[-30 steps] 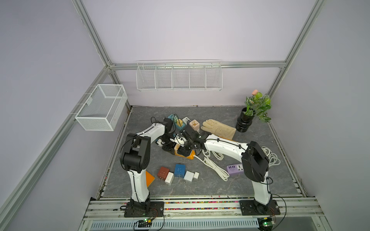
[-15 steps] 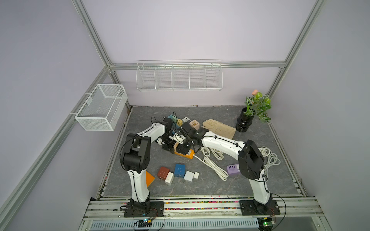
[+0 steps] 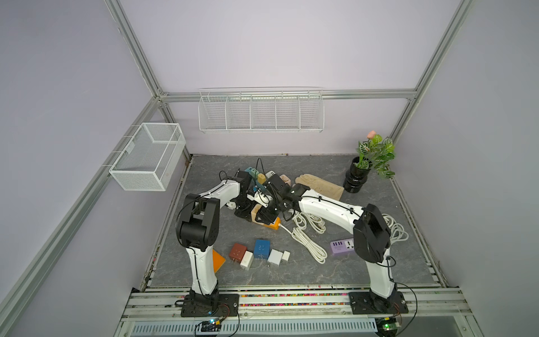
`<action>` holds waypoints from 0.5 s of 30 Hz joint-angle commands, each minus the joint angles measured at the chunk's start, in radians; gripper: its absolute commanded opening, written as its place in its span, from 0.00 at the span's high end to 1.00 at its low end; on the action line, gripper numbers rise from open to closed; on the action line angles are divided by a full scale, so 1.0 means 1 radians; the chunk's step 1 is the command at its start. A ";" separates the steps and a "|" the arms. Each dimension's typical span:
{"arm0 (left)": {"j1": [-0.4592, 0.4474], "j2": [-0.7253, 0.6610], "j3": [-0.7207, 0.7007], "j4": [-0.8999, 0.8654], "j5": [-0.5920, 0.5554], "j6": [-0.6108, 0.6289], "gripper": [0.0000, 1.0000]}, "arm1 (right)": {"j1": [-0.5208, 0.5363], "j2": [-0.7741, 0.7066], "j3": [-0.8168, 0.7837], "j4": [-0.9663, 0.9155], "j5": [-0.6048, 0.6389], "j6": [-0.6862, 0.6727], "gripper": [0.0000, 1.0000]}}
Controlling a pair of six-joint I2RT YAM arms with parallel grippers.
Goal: Pull the plug off the socket
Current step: Remove the plug from the socket, then place the plug at the center of the board, then move the socket to the center of the board.
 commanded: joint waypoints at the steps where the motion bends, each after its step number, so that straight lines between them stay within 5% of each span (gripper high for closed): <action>1: 0.008 0.011 0.015 0.065 -0.054 -0.019 1.00 | 0.003 -0.072 0.012 0.006 -0.160 0.078 0.87; 7: 0.009 0.005 0.015 0.060 -0.062 -0.022 1.00 | -0.009 -0.170 -0.097 0.041 -0.133 0.141 0.87; 15: 0.016 -0.025 -0.035 0.043 -0.048 -0.071 1.00 | -0.018 -0.493 -0.528 0.124 -0.108 0.433 0.88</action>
